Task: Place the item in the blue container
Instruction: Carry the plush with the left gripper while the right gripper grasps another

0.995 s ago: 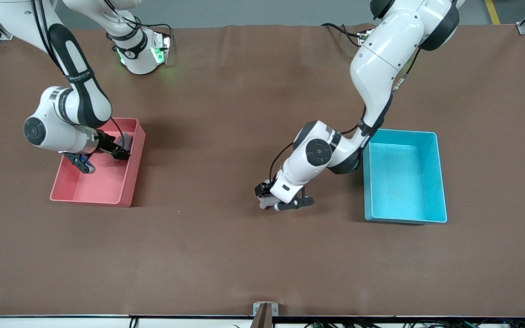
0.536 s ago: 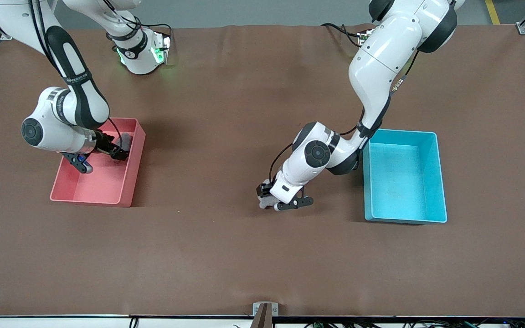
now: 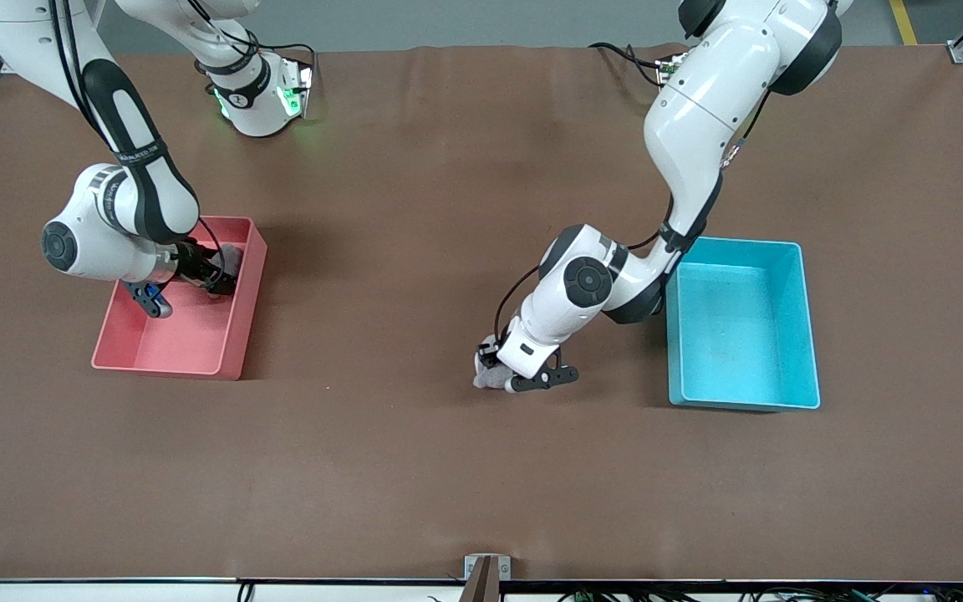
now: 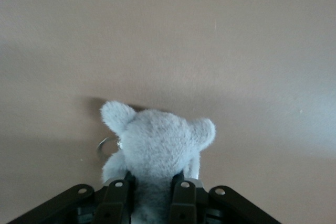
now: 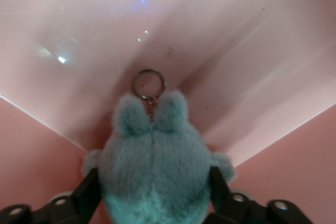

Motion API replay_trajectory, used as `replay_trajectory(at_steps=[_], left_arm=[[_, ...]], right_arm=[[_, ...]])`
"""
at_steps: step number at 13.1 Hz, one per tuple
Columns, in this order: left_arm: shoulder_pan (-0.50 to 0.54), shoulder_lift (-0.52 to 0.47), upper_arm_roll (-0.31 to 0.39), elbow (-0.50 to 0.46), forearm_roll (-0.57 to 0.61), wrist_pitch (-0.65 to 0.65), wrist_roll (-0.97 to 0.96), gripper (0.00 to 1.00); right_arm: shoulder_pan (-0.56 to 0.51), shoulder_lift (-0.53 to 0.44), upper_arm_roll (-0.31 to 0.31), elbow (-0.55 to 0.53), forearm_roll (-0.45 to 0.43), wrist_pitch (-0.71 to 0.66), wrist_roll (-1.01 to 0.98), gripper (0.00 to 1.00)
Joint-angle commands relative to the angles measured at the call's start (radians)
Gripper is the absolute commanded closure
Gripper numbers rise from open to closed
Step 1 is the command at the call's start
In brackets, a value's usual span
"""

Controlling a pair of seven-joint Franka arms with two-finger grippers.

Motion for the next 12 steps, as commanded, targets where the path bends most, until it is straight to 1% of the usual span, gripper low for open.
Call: replay_trajectory(at_steps=[1, 2, 3, 4, 5, 6, 7, 9, 10, 12], left_arm=[[0.033, -0.131, 0.004, -0.023, 0.017, -0.182, -0.002, 0.73], [0.046, -0.175, 0.005, -0.032, 0.025, -0.255, 0.009, 0.73], [0.059, -0.229, 0.005, -0.052, 0.048, -0.326, 0.050, 0.73], [0.097, -0.286, 0.004, -0.078, 0.069, -0.398, 0.110, 0.73], [0.128, -0.336, 0.004, -0.111, 0.073, -0.447, 0.176, 0.72], [0.157, -0.402, 0.004, -0.181, 0.077, -0.469, 0.265, 0.72], [0.194, -0.467, 0.004, -0.260, 0.079, -0.468, 0.346, 0.72], [0.291, -0.580, 0.002, -0.405, 0.080, -0.459, 0.544, 0.72], [0.349, -0.619, 0.002, -0.458, 0.080, -0.458, 0.643, 0.72], [0.458, -0.680, -0.001, -0.545, 0.080, -0.449, 0.820, 0.72]], right_arm=[[-0.044, -0.008, 0.013, -0.011, 0.025, -0.010, -0.068, 0.34], [-0.054, -0.008, 0.013, -0.009, 0.025, -0.016, -0.079, 0.46], [-0.055, -0.008, 0.013, -0.008, 0.027, -0.020, -0.089, 0.60], [-0.055, -0.009, 0.013, -0.005, 0.025, -0.025, -0.096, 0.70], [-0.057, -0.009, 0.013, 0.003, 0.027, -0.033, -0.097, 0.82], [-0.057, -0.009, 0.011, 0.023, 0.025, -0.062, -0.099, 0.91], [-0.057, -0.011, 0.010, 0.061, 0.025, -0.111, -0.100, 0.96], [-0.095, -0.011, 0.010, 0.159, 0.024, -0.244, -0.122, 0.96], [-0.106, -0.011, 0.010, 0.222, 0.022, -0.323, -0.125, 0.96], [-0.097, -0.009, 0.010, 0.337, 0.016, -0.442, -0.111, 0.96]])
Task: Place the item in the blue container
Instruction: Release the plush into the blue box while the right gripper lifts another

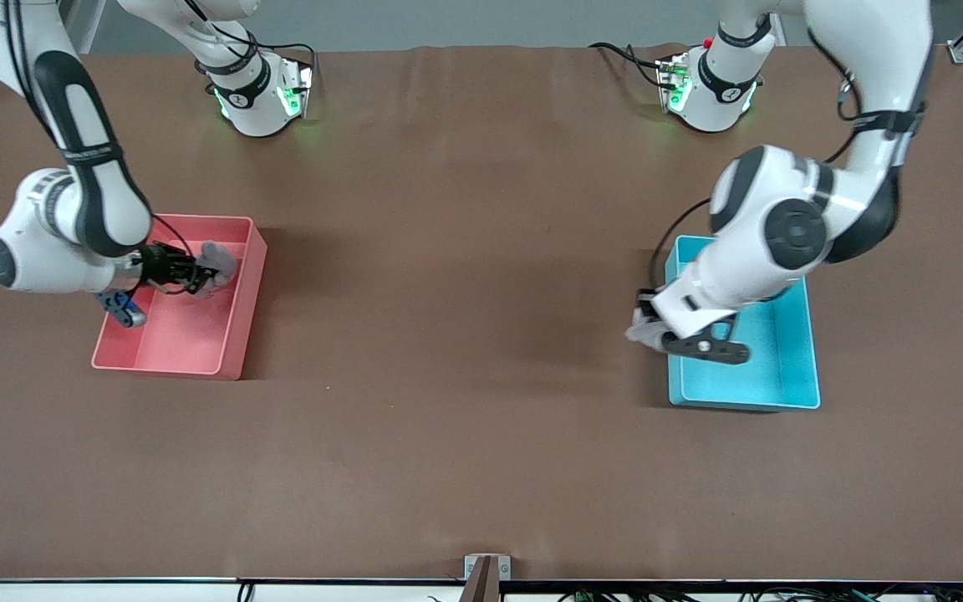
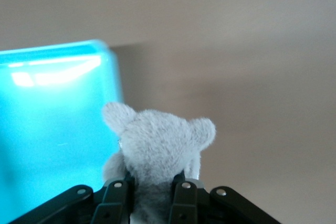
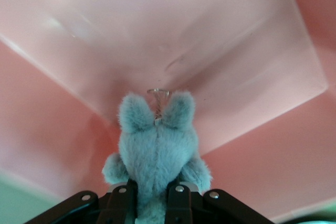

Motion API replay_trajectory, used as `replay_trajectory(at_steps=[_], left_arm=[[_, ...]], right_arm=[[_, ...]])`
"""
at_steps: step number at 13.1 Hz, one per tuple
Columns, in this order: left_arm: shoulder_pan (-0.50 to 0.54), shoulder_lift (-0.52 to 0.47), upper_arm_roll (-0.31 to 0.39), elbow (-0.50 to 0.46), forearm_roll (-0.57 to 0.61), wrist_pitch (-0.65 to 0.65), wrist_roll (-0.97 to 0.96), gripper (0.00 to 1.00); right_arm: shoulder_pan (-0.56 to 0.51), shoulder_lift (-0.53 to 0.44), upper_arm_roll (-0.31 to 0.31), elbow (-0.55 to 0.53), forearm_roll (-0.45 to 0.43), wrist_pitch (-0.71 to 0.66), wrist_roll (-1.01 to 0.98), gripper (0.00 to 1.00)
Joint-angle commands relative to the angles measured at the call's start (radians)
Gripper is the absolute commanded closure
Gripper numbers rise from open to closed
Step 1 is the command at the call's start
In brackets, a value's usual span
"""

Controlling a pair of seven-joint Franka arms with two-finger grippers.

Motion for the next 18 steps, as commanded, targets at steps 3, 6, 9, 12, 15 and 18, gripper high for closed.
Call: replay_trajectory(at_steps=[3, 6, 9, 12, 15, 18], left_arm=[[0.229, -0.139, -0.008, -0.209, 0.008, 0.035, 0.351, 0.73], [0.300, -0.100, -0.007, -0.226, 0.083, 0.104, 0.461, 0.73], [0.308, -0.040, -0.007, -0.221, 0.125, 0.145, 0.450, 0.73], [0.301, 0.030, -0.007, -0.215, 0.174, 0.211, 0.444, 0.73], [0.305, 0.072, -0.007, -0.212, 0.180, 0.228, 0.444, 0.73], [0.297, 0.095, -0.007, -0.207, 0.180, 0.228, 0.444, 0.73]], right_arm=[[0.026, -0.006, 0.014, 0.226, 0.010, -0.223, 0.106, 0.96], [0.154, -0.020, 0.018, 0.243, 0.025, -0.227, 0.318, 0.96], [0.303, -0.041, 0.018, 0.239, 0.070, -0.144, 0.511, 0.96], [0.502, -0.037, 0.016, 0.236, 0.077, 0.043, 0.708, 0.96], [0.680, 0.006, 0.014, 0.237, 0.061, 0.262, 0.873, 0.96], [0.802, 0.095, 0.011, 0.246, -0.016, 0.417, 0.989, 0.96]])
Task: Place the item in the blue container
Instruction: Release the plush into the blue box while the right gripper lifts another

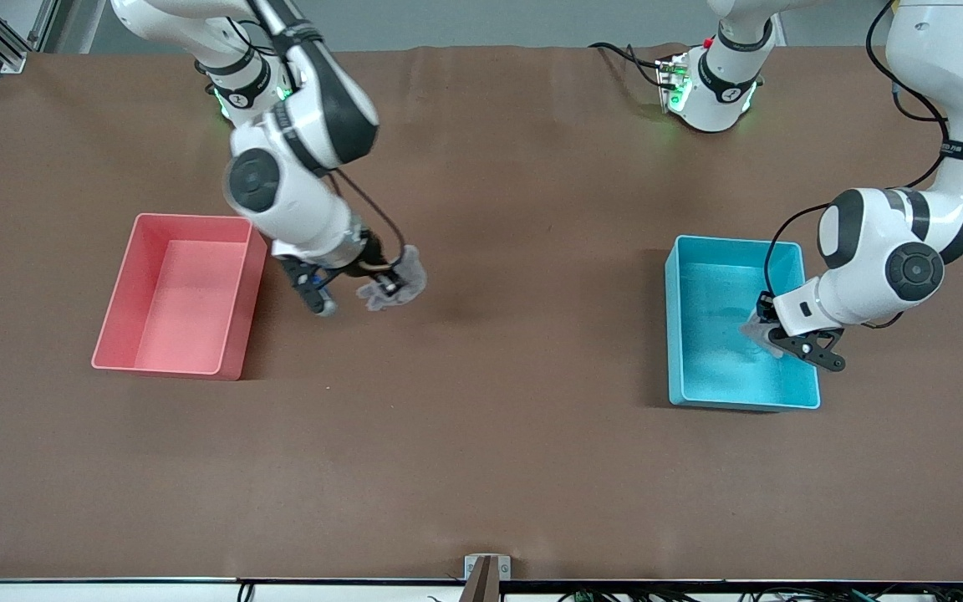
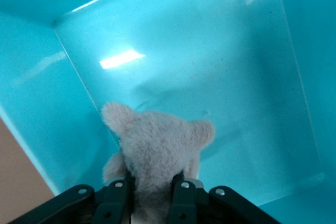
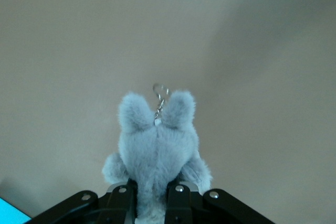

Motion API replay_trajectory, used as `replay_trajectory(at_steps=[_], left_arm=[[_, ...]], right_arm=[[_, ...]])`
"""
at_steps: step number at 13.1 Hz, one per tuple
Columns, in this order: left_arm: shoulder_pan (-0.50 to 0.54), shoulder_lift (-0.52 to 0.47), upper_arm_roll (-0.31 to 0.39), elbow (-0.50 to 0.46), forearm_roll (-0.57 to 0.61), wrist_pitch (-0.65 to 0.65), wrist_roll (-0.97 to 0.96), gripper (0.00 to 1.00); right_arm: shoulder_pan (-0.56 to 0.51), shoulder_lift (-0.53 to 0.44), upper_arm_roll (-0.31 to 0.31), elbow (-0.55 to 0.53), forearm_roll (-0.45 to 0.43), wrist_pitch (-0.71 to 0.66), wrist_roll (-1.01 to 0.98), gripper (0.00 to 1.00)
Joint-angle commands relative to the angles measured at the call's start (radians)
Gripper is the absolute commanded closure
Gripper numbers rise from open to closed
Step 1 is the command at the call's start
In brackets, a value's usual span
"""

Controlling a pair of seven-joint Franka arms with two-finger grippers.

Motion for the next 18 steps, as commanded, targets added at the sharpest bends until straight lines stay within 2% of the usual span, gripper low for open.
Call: replay_trajectory(at_steps=[1, 3, 4, 5, 6, 8, 9, 10, 11, 12, 13, 14, 16, 18], left_arm=[[-0.005, 0.012, -0.002, 0.014, 0.021, 0.004, -0.011, 0.73], [-0.008, 0.022, -0.002, 0.020, 0.025, 0.004, -0.011, 0.69], [-0.013, 0.022, -0.002, 0.021, 0.026, 0.004, -0.011, 0.64], [-0.011, 0.027, -0.002, 0.024, 0.026, 0.004, -0.011, 0.59], [-0.013, 0.032, -0.003, 0.026, 0.026, 0.004, -0.014, 0.45], [-0.014, 0.030, -0.009, 0.038, 0.027, -0.005, -0.049, 0.28], [-0.025, 0.026, -0.011, 0.047, 0.027, -0.011, -0.067, 0.24], [-0.039, 0.016, -0.011, 0.050, 0.026, -0.019, -0.084, 0.21], [-0.057, 0.010, -0.012, 0.075, 0.026, -0.051, -0.107, 0.11], [-0.072, 0.007, -0.012, 0.113, 0.026, -0.109, -0.136, 0.11], [-0.095, 0.007, -0.014, 0.162, 0.026, -0.179, -0.183, 0.10], [-0.123, 0.007, -0.014, 0.205, 0.018, -0.239, -0.232, 0.02], [-0.193, 0.007, -0.014, 0.273, 0.012, -0.327, -0.358, 0.00], [-0.275, 0.006, -0.015, 0.297, 0.007, -0.358, -0.528, 0.00]], right_arm=[[0.083, 0.088, -0.018, 0.014, -0.138, 0.116, 0.097, 0.96], [0.118, 0.159, -0.017, 0.065, -0.261, 0.169, 0.136, 0.95], [0.123, 0.195, -0.015, 0.103, -0.283, 0.166, 0.137, 0.95], [0.124, 0.228, -0.014, 0.138, -0.285, 0.164, 0.134, 0.95], [0.135, 0.261, -0.014, 0.171, -0.285, 0.163, 0.131, 0.95], [0.159, 0.315, -0.014, 0.206, -0.286, 0.158, 0.133, 0.93], [0.167, 0.328, -0.014, 0.206, -0.286, 0.160, 0.134, 0.90], [0.167, 0.332, -0.012, 0.206, -0.279, 0.160, 0.136, 0.76], [0.167, 0.338, -0.012, 0.206, -0.271, 0.160, 0.134, 0.47], [0.172, 0.346, -0.012, 0.203, -0.268, 0.160, 0.137, 0.34], [0.182, 0.351, -0.012, 0.200, -0.268, 0.158, 0.143, 0.01], [0.183, 0.351, -0.012, 0.199, -0.268, 0.157, 0.163, 0.00], [0.173, 0.346, -0.012, 0.208, -0.268, 0.155, 0.160, 0.00], [0.149, 0.335, -0.014, 0.211, -0.272, 0.108, 0.133, 0.00]])
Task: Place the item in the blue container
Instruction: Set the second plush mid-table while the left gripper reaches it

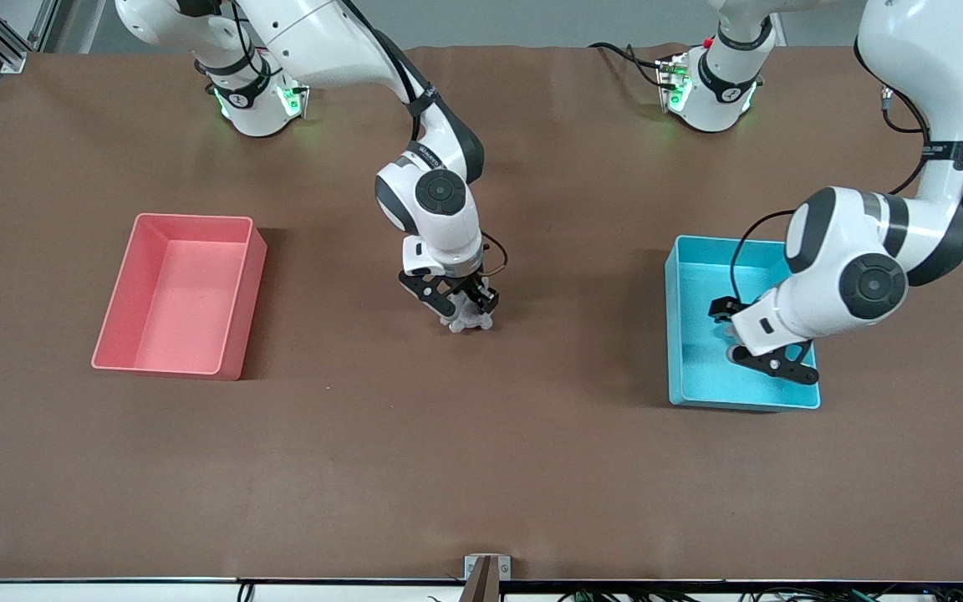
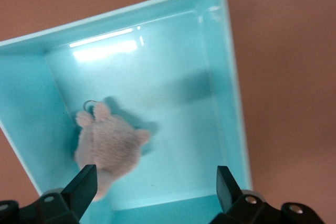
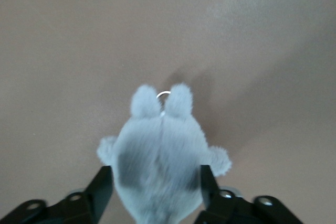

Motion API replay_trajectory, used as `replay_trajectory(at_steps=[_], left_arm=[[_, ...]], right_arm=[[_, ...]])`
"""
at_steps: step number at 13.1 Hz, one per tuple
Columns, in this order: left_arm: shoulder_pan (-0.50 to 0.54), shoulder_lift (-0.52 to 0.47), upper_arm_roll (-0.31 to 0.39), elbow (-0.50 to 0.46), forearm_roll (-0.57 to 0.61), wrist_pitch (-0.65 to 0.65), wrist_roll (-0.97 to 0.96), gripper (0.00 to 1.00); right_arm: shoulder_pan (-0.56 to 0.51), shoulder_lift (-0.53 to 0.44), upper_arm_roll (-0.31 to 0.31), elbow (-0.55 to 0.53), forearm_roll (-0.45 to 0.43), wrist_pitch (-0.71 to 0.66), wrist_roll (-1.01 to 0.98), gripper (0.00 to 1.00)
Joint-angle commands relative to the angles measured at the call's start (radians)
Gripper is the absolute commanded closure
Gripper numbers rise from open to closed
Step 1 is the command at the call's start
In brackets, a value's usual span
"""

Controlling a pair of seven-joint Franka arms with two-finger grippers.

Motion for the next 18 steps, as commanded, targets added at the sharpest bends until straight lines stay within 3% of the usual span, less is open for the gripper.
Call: replay_trajectory(at_steps=[1, 6, 12, 15, 18], left_arm=[[-0.104, -0.003, -0.005, 0.026, -0.025, -0.040, -0.233, 0.00], [-0.271, 0.058, -0.016, 0.101, -0.144, 0.004, -0.523, 0.00], [-0.502, 0.318, -0.013, 0.348, -0.139, 0.126, -0.933, 0.00], [-0.549, 0.371, -0.013, 0.351, -0.142, 0.290, -0.964, 0.00], [-0.571, 0.411, -0.014, 0.351, -0.145, 0.422, -1.008, 0.00]], right_arm=[[-0.029, -0.015, -0.004, 0.036, -0.012, -0.108, -0.066, 0.00], [-0.165, -0.122, -0.004, 0.118, -0.006, -0.431, -0.353, 0.00], [-0.380, -0.251, -0.008, 0.119, 0.057, -0.675, -0.761, 0.00], [-0.484, -0.290, -0.011, 0.118, 0.045, -0.757, -0.953, 0.00], [-0.656, -0.328, -0.013, 0.121, 0.021, -0.798, -1.218, 0.00]])
